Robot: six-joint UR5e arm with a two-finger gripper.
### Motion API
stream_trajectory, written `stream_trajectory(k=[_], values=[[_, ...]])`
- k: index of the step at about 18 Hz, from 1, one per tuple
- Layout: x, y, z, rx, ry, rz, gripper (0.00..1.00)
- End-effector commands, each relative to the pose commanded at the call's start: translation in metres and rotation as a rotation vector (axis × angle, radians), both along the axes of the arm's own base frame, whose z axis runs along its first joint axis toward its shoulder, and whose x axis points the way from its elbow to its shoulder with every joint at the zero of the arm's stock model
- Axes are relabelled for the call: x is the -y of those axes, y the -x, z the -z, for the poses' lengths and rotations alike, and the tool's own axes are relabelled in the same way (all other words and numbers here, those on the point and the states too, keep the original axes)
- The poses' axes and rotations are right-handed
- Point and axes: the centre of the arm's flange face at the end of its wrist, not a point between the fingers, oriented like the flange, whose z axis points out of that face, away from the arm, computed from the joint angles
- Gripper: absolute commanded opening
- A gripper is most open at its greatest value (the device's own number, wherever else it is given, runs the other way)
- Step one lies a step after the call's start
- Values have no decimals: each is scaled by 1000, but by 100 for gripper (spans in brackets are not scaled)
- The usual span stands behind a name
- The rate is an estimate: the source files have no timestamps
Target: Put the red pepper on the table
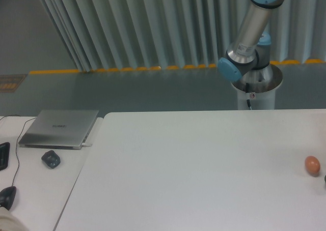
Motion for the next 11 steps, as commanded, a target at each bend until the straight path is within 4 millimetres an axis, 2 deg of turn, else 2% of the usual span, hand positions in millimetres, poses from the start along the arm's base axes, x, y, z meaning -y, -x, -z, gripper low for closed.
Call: stream_trajectory(k=[4, 11], values=[[6, -8, -5, 23, 127, 137, 1], [16, 8, 41, 90, 190, 201, 1]])
